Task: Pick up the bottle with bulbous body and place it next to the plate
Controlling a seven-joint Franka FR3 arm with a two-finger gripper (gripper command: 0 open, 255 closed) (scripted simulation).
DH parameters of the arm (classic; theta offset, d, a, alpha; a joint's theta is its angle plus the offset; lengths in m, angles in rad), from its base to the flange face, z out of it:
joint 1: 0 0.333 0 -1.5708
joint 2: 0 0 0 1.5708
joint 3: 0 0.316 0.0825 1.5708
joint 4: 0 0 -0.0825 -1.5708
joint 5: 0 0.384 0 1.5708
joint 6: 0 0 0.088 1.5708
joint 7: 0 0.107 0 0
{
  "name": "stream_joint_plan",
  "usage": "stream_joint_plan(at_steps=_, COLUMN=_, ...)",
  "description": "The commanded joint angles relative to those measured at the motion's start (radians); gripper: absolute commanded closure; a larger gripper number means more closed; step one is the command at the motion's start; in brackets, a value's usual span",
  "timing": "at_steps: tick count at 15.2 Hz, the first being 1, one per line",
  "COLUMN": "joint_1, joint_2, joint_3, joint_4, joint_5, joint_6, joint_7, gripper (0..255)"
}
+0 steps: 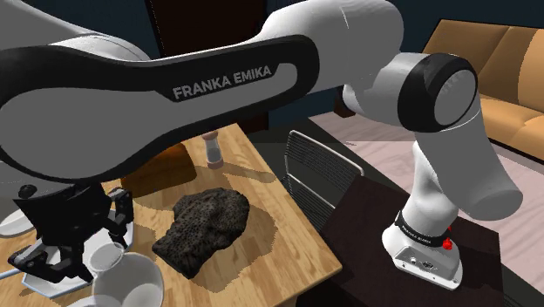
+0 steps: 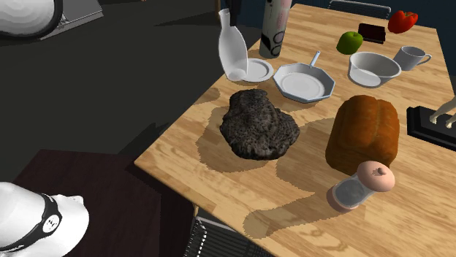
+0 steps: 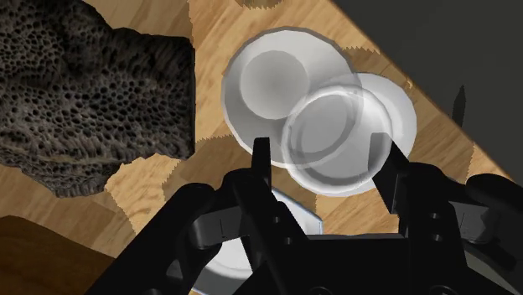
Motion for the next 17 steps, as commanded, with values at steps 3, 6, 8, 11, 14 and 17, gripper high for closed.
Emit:
stream_joint_plan(at_steps=3, joint_1=-0.009, joint_2=-0.011, joint_3=0.000, joint_4=-0.070, joint_5=0.002, joint_6=0.060, joint_7=0.003, gripper=255)
stream_joint_plan(at_steps=6, joint_1=-0.016, joint_2=-0.013, joint_3=0.000, joint_4=-0.116, joint_5=0.001, joint_6=0.102, joint_7=0.004, gripper=255)
stream_joint_plan(at_steps=8, joint_1=-0.019, joint_2=-0.013, joint_3=-0.001, joint_4=-0.143, joint_5=0.001, joint_6=0.129, joint_7=0.004, gripper=255)
stream_joint_plan(at_steps=11, joint_1=-0.023, joint_2=-0.011, joint_3=-0.002, joint_4=-0.180, joint_5=-0.001, joint_6=0.168, joint_7=0.005, gripper=255)
stream_joint_plan(at_steps=14, joint_1=-0.023, joint_2=-0.011, joint_3=-0.002, joint_4=-0.180, joint_5=-0.001, joint_6=0.168, joint_7=0.005, gripper=255)
stream_joint_plan(at_steps=17, joint_1=-0.023, joint_2=-0.011, joint_3=-0.002, joint_4=-0.180, joint_5=-0.001, joint_6=0.168, joint_7=0.005, gripper=255)
